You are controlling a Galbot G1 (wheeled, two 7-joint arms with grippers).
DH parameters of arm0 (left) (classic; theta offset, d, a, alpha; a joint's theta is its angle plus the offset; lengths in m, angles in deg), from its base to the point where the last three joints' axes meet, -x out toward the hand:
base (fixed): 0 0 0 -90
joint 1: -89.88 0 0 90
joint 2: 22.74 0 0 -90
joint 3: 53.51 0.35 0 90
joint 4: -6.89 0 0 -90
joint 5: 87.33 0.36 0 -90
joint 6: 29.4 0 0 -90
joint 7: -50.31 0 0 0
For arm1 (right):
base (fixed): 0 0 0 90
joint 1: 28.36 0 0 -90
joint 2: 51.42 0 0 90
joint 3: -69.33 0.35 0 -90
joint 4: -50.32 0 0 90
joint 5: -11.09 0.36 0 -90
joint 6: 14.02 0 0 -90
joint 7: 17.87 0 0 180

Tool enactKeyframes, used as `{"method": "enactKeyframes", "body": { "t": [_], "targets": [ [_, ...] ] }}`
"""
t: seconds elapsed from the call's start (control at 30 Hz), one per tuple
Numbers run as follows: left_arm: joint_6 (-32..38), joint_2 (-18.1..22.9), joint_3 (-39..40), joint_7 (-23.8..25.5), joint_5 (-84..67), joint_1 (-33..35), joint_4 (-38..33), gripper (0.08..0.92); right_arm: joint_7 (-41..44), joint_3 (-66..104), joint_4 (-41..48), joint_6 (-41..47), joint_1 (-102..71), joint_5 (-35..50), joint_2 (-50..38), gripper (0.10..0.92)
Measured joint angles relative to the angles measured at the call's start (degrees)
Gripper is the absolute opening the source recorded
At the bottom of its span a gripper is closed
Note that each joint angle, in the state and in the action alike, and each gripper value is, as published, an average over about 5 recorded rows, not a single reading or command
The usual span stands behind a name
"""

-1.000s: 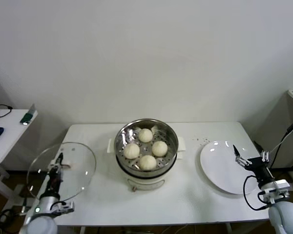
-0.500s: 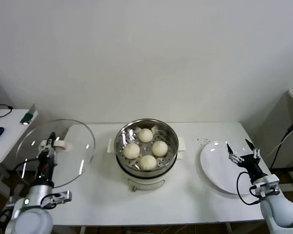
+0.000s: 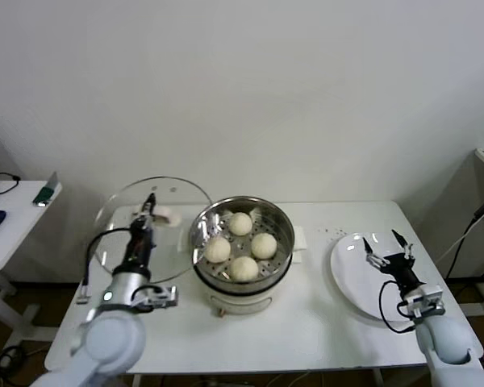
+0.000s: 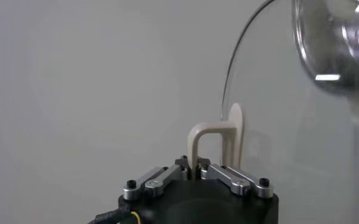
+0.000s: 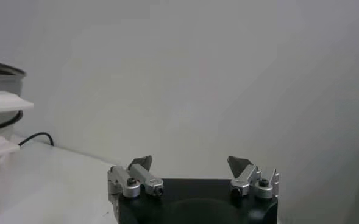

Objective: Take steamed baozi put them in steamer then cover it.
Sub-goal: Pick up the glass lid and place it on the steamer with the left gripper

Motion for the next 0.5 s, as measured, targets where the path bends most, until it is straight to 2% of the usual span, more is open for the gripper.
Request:
{"method": "enactKeyframes", "body": {
  "t": [0.27, 0.5],
  "targets": [
    [-3.24, 5.67, 10.81, 8.76, 4.89, -9.54, 2.77, 0.151, 0.04, -1.18, 2.18, -0.23, 1.93, -1.7, 0.64, 0.823],
    [-3.62, 12.79, 16.26, 12.67, 9.06, -14.36, 6.87, 0.151, -0.18, -1.37, 3.32, -0.39, 2.7, -2.66, 1.02, 0.823]
  ]
}}
